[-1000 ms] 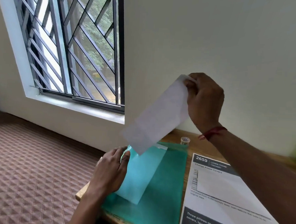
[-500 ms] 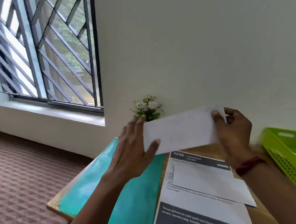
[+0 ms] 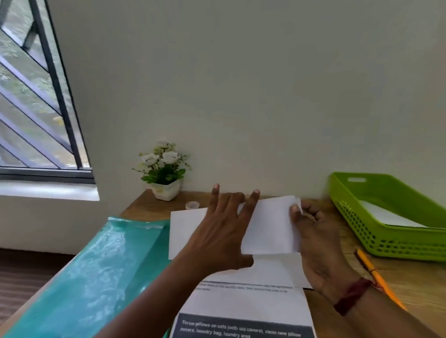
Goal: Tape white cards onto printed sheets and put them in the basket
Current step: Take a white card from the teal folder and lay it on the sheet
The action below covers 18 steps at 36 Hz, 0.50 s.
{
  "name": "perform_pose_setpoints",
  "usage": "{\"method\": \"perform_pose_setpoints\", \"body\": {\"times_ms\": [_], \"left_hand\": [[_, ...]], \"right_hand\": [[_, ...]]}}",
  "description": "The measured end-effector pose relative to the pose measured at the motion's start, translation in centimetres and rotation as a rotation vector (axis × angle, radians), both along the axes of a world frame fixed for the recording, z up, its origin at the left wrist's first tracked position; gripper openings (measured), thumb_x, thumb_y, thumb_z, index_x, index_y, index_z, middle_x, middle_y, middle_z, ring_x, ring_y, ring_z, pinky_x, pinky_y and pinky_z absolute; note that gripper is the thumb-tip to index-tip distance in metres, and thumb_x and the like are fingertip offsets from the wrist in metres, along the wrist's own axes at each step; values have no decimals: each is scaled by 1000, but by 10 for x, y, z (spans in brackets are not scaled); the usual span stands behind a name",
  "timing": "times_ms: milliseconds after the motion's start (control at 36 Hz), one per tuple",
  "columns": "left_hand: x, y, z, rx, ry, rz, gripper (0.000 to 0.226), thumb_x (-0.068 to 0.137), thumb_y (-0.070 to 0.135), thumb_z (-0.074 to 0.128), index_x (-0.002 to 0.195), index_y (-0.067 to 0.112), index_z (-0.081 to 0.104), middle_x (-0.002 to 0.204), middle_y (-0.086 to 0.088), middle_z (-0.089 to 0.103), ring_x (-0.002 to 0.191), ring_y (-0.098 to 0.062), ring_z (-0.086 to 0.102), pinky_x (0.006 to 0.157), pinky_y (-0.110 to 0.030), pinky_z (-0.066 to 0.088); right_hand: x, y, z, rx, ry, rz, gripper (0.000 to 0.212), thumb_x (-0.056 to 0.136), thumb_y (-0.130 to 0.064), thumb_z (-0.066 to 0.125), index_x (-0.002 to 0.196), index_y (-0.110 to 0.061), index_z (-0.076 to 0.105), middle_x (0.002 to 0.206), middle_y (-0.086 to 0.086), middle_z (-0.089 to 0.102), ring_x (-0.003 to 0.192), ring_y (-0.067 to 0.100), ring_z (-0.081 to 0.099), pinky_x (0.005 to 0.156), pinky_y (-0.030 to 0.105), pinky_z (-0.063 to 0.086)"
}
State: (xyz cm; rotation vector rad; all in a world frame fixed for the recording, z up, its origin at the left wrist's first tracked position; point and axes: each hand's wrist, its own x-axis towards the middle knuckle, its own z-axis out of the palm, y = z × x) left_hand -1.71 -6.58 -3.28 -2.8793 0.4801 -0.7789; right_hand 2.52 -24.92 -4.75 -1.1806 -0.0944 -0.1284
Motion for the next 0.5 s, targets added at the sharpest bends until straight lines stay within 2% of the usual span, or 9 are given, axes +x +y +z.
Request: {"method": "perform_pose_setpoints", "body": {"times_ms": [111, 194, 278, 361, 444, 500], "left_hand": [[4, 3, -5, -90, 0, -6, 126, 60, 68, 70, 155, 20, 2, 137, -8, 30, 134, -26, 26, 121, -54, -2], [5, 9, -7, -183, -10, -3, 124, 61, 66, 71, 153, 25, -1, 138, -4, 23, 135, -23, 17, 118, -46, -13], [9, 18, -8, -223, 1, 3, 126, 60, 64, 72, 154, 25, -3, 139, -4, 22, 137, -24, 16, 116, -39, -22], [6, 26, -6, -235, 34, 27, 130, 61, 64, 72, 153, 29, -12, 142, -3, 16, 139, -24, 7, 114, -41, -21], [6, 29, -7, -223, 64, 20, 131, 65, 63, 73, 149, 33, -22, 144, 1, 8, 139, -21, -5, 110, -40, -23], [7, 30, -8, -228, 79, 0, 128, 66, 61, 72, 150, 33, -20, 144, 0, 12, 138, -20, -1, 113, -43, -20]], "right_hand": [[1, -6, -9, -148, -51, -24, 37, 81, -29, 75, 113, -21, 58, 100, 3, 73, 86, 18, 71, 65, 34, 54], [3, -8, -13, -196, -72, -26, 34, 81, -24, 76, 109, -25, 59, 86, 1, 72, 81, 17, 67, 64, 35, 50], [8, -7, -16, -223, -74, -18, 28, 82, -20, 76, 106, -24, 64, 76, -2, 70, 71, 9, 64, 62, 32, 48], [9, -8, -16, -203, -68, 8, 20, 82, -19, 75, 101, -21, 70, 76, 0, 70, 66, 6, 62, 63, 32, 47], [12, -11, -18, -232, -95, -16, 16, 82, -14, 76, 97, -17, 72, 67, -6, 68, 59, 4, 60, 64, 32, 47], [14, -13, -20, -267, -147, -74, 21, 81, -10, 76, 99, -16, 69, 62, -8, 64, 60, 6, 62, 67, 33, 50]]}}
